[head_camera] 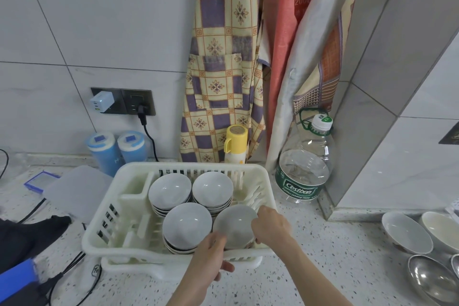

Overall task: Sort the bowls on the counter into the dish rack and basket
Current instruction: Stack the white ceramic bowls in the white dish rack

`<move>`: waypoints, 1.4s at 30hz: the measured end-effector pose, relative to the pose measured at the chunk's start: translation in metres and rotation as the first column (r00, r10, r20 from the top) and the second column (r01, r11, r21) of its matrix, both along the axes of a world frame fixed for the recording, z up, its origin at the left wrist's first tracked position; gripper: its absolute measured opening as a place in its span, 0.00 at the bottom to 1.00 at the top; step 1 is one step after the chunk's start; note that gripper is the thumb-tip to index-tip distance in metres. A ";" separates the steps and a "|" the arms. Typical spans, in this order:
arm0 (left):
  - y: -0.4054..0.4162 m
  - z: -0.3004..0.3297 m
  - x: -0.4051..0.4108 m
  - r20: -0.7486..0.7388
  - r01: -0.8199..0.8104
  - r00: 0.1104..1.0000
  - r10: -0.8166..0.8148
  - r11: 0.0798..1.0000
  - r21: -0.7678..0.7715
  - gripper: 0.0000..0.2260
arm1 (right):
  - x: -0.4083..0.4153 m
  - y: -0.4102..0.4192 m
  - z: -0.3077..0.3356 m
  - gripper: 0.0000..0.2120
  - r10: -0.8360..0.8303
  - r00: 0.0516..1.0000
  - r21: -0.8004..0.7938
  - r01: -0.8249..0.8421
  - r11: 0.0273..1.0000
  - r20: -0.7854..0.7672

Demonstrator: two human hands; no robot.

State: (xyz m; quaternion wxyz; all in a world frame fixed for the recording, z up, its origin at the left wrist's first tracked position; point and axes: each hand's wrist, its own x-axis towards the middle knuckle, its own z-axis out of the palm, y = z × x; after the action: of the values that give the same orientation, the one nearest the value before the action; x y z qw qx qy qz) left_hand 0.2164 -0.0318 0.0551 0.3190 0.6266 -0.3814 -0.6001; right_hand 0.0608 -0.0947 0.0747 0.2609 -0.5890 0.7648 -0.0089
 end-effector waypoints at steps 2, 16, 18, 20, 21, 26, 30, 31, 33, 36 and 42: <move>0.001 0.000 -0.001 0.005 0.012 1.000 -0.012 1.000 0.015 0.07 | 0.002 0.000 -0.002 0.15 0.011 1.000 0.014 -0.011 1.000 -0.025; 0.002 0.003 0.004 0.200 0.208 0.958 -0.205 0.978 0.005 0.10 | 0.009 0.005 -0.010 0.13 0.171 0.934 0.029 -0.171 0.985 -0.313; 0.004 -0.001 0.004 0.240 0.243 0.943 -0.228 0.969 -0.033 0.09 | 0.006 0.008 -0.010 0.14 0.166 0.937 0.007 -0.172 0.985 -0.307; 0.006 -0.006 0.004 0.281 0.253 0.934 -0.220 0.963 -0.088 0.09 | 0.002 0.012 -0.011 0.13 0.151 0.950 -0.022 -0.164 0.986 -0.273; 0.007 -0.009 0.005 0.307 0.256 0.928 -0.211 0.960 -0.111 0.12 | 0.001 0.013 -0.012 0.12 0.145 0.956 -0.032 -0.159 0.987 -0.254; 0.013 -0.015 0.000 0.293 0.235 0.937 -0.190 0.964 -0.126 0.19 | -0.001 0.014 -0.012 0.12 0.149 0.959 -0.020 -0.158 0.987 -0.243; 0.011 -0.014 -0.002 0.280 0.243 0.936 -0.212 0.967 -0.079 0.24 | 0.001 0.015 -0.016 0.11 0.169 0.945 -0.019 -0.181 0.983 -0.279; 0.010 -0.014 -0.003 0.283 0.245 0.934 -0.217 0.967 -0.067 0.25 | 0.001 0.015 -0.018 0.12 0.173 0.944 -0.023 -0.187 0.982 -0.281; 0.011 -0.013 -0.003 0.278 0.239 0.936 -0.217 0.970 -0.050 0.27 | 0.001 0.015 -0.019 0.11 0.169 0.945 -0.035 -0.186 0.982 -0.280; 0.015 -0.012 -0.004 0.261 0.207 0.947 -0.189 0.977 -0.042 0.27 | 0.001 0.018 -0.020 0.11 0.152 0.956 -0.087 -0.179 0.980 -0.252; 0.029 -0.011 -0.007 0.230 0.041 0.973 0.000 0.984 -0.175 0.20 | -0.016 0.035 -0.021 0.14 0.117 0.957 -0.339 -0.022 0.940 0.264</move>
State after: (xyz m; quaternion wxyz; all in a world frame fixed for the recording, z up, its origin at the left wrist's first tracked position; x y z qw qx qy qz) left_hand 0.2094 -0.0030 0.0443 0.3215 0.6565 -0.4742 -0.4907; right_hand 0.0451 -0.0592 0.0541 0.2634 -0.6443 0.6861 -0.2117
